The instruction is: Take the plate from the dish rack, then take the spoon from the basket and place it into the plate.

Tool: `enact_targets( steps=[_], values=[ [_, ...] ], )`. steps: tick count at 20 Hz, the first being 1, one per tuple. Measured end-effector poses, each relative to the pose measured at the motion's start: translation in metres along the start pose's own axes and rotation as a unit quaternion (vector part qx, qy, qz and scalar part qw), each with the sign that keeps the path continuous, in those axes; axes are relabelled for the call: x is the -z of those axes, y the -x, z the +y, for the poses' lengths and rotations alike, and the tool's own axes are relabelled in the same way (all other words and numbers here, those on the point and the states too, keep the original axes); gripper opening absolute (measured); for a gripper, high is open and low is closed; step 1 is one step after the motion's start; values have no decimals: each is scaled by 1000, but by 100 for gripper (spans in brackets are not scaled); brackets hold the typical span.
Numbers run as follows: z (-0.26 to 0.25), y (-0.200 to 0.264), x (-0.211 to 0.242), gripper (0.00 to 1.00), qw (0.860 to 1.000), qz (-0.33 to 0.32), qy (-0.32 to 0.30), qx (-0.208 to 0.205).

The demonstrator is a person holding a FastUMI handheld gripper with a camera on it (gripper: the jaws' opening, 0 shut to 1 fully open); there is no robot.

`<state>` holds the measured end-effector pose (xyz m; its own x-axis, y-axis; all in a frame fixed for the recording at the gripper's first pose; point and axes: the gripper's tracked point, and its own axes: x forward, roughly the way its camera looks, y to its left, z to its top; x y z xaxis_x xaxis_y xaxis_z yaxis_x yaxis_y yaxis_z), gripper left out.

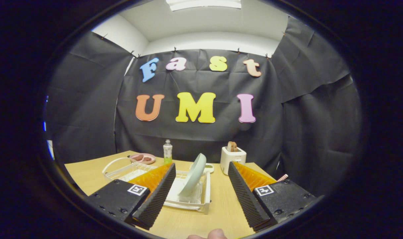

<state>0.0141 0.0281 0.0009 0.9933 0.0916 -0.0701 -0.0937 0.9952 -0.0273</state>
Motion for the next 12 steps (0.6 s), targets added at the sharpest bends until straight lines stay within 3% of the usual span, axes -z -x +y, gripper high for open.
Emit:
enact_targets(
  steps=[7, 12],
  values=[
    [8, -31, -12, 100, 998, 51, -7, -45],
    [5, -68, -13, 100, 988, 133, -10, -74]
  ],
)
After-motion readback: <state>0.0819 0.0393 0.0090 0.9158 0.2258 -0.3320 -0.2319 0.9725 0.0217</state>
